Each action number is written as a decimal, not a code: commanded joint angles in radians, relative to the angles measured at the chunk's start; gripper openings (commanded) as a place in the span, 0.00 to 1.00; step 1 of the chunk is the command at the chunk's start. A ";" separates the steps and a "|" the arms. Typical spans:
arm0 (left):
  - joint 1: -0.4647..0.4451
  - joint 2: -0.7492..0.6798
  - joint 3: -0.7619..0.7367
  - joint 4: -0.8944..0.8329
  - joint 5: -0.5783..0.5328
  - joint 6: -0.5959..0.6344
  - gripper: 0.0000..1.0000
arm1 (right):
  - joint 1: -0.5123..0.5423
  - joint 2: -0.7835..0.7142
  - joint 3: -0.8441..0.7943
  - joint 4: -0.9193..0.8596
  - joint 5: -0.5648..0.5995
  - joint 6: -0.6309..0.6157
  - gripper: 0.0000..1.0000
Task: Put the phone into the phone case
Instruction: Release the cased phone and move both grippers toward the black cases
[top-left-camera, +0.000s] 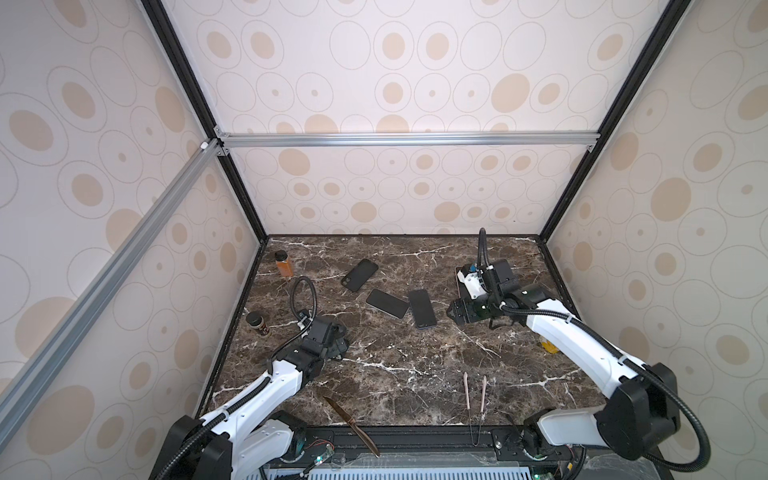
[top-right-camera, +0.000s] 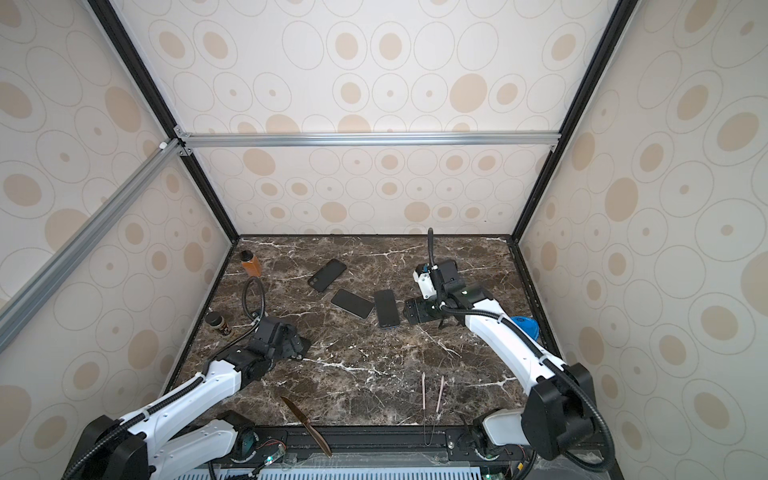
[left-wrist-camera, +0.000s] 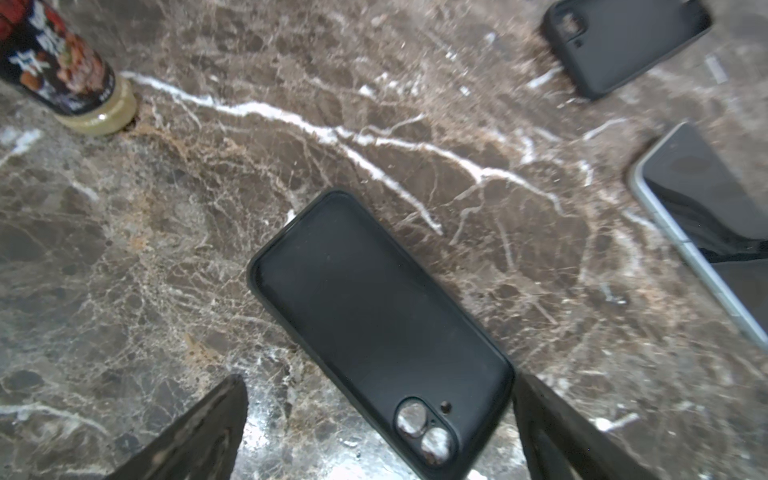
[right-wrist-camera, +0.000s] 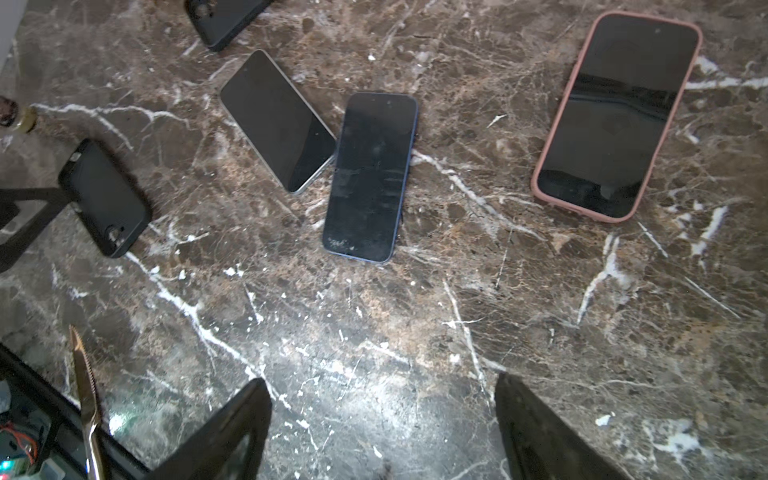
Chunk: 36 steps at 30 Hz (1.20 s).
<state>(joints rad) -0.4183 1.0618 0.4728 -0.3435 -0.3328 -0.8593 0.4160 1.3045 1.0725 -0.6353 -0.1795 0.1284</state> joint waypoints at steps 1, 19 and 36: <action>0.012 0.030 0.000 0.000 -0.017 -0.050 0.98 | 0.028 -0.085 -0.034 0.002 0.020 -0.018 0.87; 0.019 0.097 -0.068 0.070 -0.020 -0.115 0.55 | 0.072 -0.290 -0.113 -0.017 -0.009 -0.060 0.88; 0.020 0.132 -0.076 0.135 0.036 -0.070 0.16 | 0.074 -0.293 -0.117 -0.010 0.000 -0.048 0.87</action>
<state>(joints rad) -0.4053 1.1915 0.3977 -0.2184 -0.3111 -0.9497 0.4831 1.0183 0.9699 -0.6369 -0.1833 0.0853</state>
